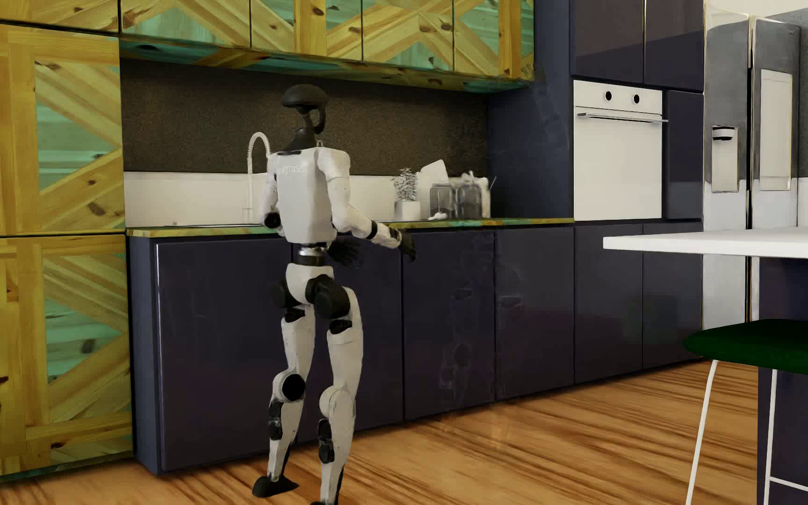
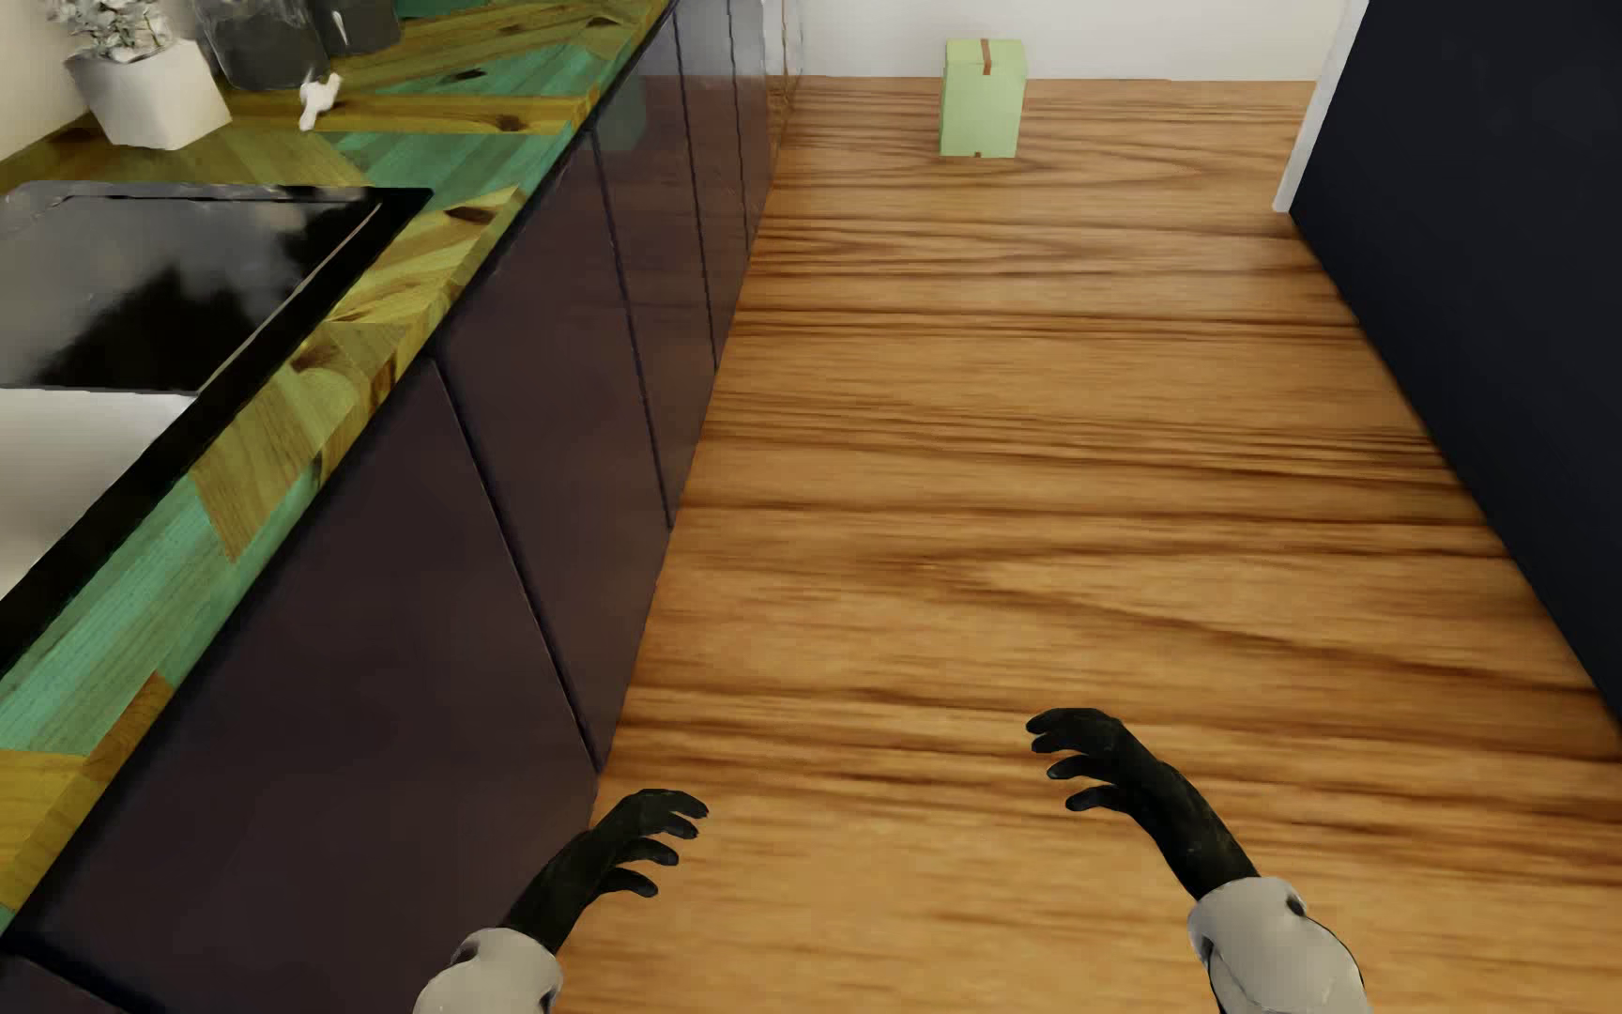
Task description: Extend upward
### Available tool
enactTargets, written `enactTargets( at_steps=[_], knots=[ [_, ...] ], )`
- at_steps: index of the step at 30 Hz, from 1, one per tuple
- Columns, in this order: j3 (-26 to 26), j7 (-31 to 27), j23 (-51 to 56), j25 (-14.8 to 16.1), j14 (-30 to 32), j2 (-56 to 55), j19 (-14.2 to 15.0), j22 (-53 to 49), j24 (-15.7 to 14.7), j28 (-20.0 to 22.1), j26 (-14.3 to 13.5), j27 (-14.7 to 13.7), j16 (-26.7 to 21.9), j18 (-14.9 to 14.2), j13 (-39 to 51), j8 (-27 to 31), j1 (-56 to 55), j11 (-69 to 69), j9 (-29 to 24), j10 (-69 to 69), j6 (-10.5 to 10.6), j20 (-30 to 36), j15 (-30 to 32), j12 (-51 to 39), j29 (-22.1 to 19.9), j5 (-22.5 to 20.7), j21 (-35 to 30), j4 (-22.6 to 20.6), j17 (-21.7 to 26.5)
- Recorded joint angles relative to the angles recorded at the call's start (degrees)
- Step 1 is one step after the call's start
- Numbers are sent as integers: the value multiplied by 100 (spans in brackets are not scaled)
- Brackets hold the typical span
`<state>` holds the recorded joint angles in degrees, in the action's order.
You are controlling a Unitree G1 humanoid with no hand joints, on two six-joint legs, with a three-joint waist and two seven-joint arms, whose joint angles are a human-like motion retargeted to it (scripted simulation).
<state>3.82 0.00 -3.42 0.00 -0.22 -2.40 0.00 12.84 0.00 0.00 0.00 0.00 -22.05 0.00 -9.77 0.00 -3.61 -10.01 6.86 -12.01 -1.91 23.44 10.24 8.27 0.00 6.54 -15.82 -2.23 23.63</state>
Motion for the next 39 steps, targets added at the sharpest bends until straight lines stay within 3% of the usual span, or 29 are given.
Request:
enactTargets(
  at_steps=[18,20,22,29,32,39],
  knots=[
    [18,0,94,0,-31,121,0,-135,0,0,0,0,-27,0,-1,0,102,23,-25,47,-16,29,-79,-70,0,25,48,-11,16],
    [-96,0,219,0,78,-33,0,-296,0,0,0,0,-93,0,17,0,47,-35,26,140,-95,-26,-44,-100,0,81,117,-45,23],
    [-68,0,402,0,63,181,0,-567,0,0,0,0,-176,0,39,0,239,-34,-172,117,7,-66,-73,-154,0,-61,219,46,98],
    [58,0,1300,0,-109,45,0,-1805,0,0,0,0,-504,0,489,0,27,24,-17,-42,-32,-766,140,-632,0,20,967,-15,472],
    [58,0,1700,0,-105,48,0,-2330,0,0,0,0,-633,0,810,0,34,18,1,-31,-42,-1393,113,-914,0,27,1513,-28,619],
    [48,0,1890,0,-53,-4,0,-2909,0,0,0,0,-1016,0,1980,0,-5,13,14,-32,-22,-2365,138,-1949,0,48,2552,-56,1182]
  ],
)
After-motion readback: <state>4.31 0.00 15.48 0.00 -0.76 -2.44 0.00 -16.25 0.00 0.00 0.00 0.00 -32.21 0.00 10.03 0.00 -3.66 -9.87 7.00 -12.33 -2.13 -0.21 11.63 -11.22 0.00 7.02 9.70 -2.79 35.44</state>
